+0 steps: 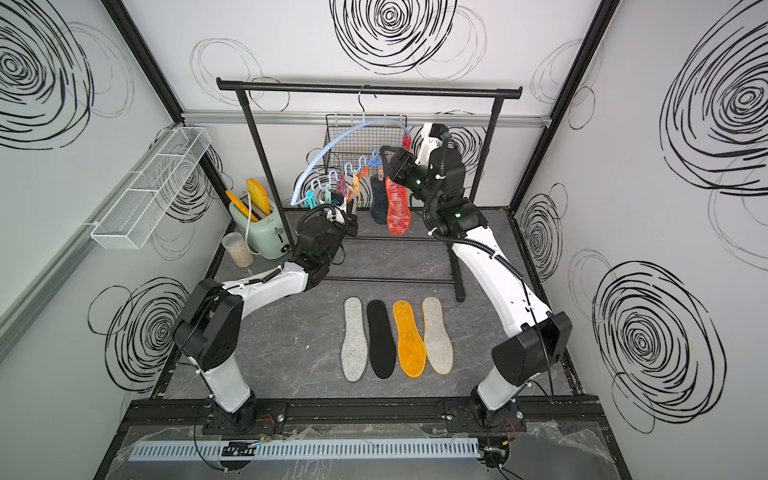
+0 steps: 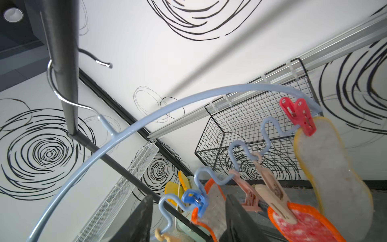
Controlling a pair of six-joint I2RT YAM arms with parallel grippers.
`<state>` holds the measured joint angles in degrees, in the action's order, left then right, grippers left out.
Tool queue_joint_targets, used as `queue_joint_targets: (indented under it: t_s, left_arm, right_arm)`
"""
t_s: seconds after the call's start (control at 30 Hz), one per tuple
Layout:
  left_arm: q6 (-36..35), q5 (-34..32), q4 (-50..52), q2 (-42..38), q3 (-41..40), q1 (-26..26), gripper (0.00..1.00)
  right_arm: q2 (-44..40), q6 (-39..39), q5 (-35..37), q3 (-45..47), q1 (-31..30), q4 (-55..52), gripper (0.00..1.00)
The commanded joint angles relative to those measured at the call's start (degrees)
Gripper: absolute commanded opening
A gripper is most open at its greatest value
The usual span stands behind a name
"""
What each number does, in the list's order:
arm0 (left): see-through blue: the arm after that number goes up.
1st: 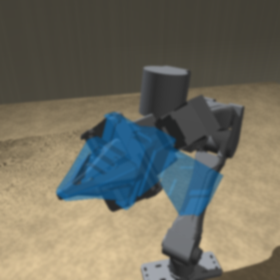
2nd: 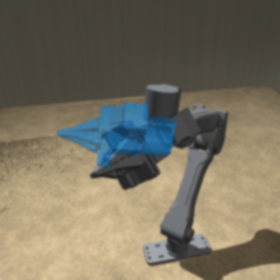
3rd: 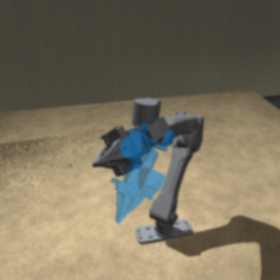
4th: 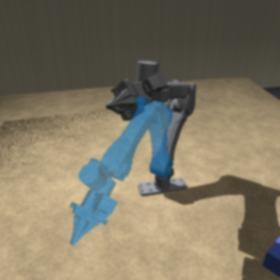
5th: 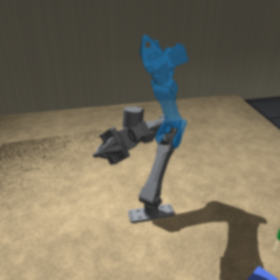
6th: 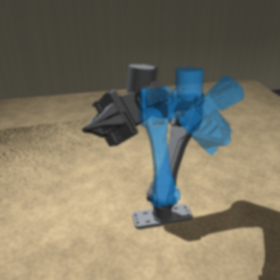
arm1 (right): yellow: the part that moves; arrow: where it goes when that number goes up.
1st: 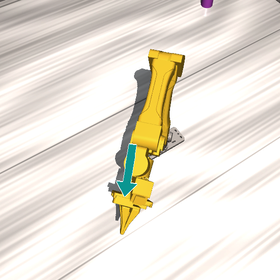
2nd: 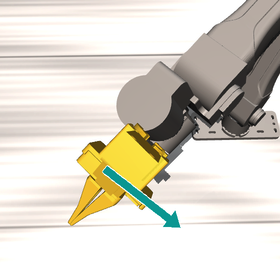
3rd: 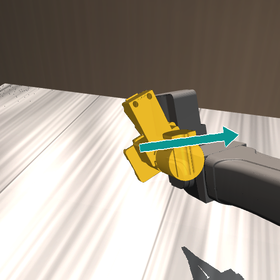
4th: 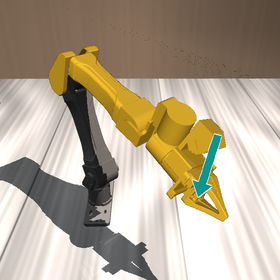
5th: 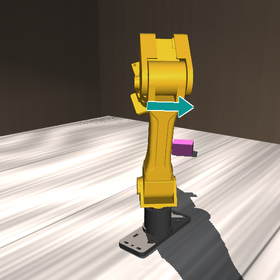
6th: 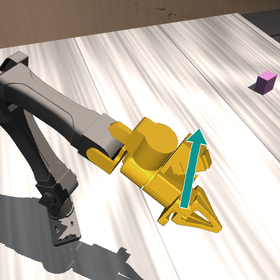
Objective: Take the shoe insoles off the hanger
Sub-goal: Open the clamp at the hanger.
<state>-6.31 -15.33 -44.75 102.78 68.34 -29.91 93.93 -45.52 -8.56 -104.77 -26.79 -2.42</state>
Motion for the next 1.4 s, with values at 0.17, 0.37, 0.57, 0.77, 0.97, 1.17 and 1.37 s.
queue_joint_targets:
  t_s: [0.17, 0.37, 0.57, 0.77, 0.97, 1.17, 1.37]
  left_arm:
    - [-4.62, -6.02, -6.29, -2.37, -1.86, -0.26, 0.0]
    - [-6.54, -7.63, -6.82, -2.24, -1.98, -0.67, 0.0]
    - [-8.97, -9.71, -7.86, -2.3, -2.33, -0.8, 0.0]
    - [-14.89, -10.19, -11.74, -2.76, -3.81, -1.29, 0.0]
    - [-16.1, -11.68, -12.9, -3.25, -4.09, -1.25, 0.0]
    - [-16.24, -11.91, -13.08, -3.55, -4.09, -1.29, 0.0]
    - [-16.55, -12.42, -13.26, -3.38, -4.0, -1.38, 0.0]
  right_arm:
    - [2.98, -7.93, -2.62, -2.89, -0.4, -3.25, 0.53]
    - [6.05, -7.21, -2.7, -8.53, -0.86, -6.11, 0.53]
    - [8.16, -7.52, -3.04, -11.4, -1.64, -7.08, 0.53]
    - [10.67, -7.41, -4.16, -14.67, -1.94, -9.71, 0.53]
    - [11.58, -6.67, -3.08, -15.72, -1.91, -11.49, 0.51]
    - [11.65, -6.7, -2.96, -15.81, -1.78, -11.64, 0.45]
    - [11.1, -7.68, -2.91, -15.86, -1.65, -11.29, 0.43]
